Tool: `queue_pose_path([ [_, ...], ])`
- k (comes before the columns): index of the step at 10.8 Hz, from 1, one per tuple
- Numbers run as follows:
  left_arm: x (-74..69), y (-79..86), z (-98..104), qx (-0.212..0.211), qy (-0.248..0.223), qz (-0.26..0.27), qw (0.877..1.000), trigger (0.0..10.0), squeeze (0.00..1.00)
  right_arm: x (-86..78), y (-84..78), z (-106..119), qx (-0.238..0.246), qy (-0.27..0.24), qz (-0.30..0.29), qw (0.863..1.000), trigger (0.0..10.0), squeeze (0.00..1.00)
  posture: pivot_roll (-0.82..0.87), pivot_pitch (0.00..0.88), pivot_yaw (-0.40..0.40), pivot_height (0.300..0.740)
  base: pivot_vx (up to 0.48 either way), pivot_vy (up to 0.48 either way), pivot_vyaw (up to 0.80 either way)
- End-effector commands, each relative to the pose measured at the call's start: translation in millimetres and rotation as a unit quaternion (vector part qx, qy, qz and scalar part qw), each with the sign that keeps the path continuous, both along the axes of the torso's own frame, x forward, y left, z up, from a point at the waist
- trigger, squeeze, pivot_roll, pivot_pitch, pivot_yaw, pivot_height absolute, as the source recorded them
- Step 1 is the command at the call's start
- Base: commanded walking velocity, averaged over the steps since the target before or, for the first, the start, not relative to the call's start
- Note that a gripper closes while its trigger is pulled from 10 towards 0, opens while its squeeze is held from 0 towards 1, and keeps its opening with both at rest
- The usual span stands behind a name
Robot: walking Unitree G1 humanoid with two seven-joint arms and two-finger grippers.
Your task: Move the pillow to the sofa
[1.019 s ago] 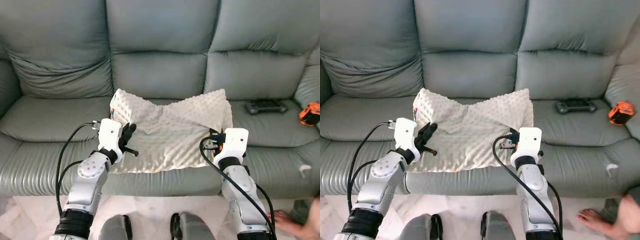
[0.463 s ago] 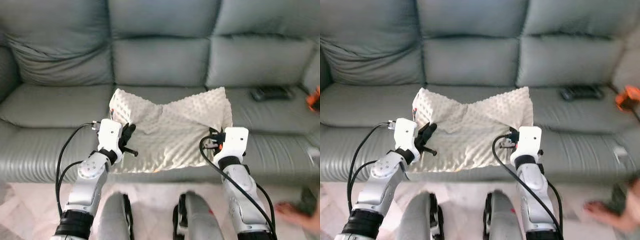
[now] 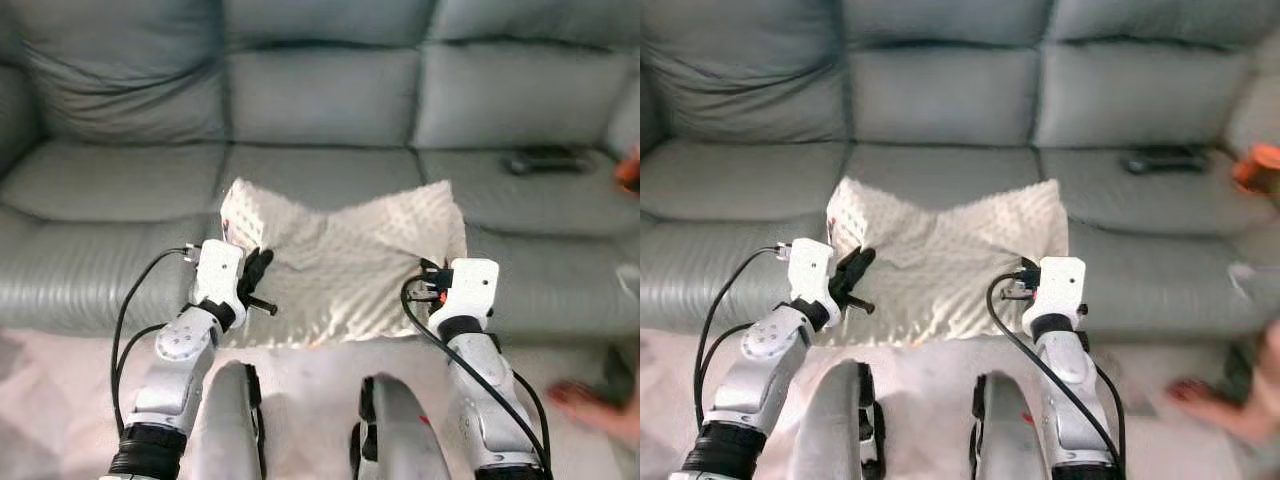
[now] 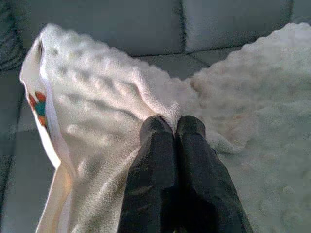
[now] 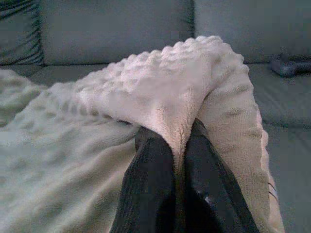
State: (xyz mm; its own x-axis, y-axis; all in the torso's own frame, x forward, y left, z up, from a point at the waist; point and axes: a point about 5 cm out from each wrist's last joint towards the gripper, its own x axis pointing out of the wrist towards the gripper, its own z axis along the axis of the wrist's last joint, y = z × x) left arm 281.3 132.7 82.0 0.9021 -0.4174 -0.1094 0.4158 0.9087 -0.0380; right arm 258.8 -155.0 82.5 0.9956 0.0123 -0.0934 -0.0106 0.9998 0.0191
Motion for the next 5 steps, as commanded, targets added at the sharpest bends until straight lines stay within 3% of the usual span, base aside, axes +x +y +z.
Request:
queue_pose_path([
  [1, 1.9, -5.4, 7.4, -0.003, -0.016, -0.014, 1.0, 10.0, 0.0, 1.1, 1.7, 3.2, -0.001, -0.008, 0.008, 1.0, 10.0, 0.0, -0.12, 0.166, -0.001, 0.646, 0.266, 0.0, 0.0],
  [5, 1.6, -9.4, 6.1, -0.007, -0.015, -0.016, 1.0, 10.0, 0.0, 0.4, 1.1, 2.3, -0.008, -0.003, 0.016, 1.0, 10.0, 0.0, -0.12, 0.165, -0.011, 0.646, 0.308, 0.0, 0.0],
])
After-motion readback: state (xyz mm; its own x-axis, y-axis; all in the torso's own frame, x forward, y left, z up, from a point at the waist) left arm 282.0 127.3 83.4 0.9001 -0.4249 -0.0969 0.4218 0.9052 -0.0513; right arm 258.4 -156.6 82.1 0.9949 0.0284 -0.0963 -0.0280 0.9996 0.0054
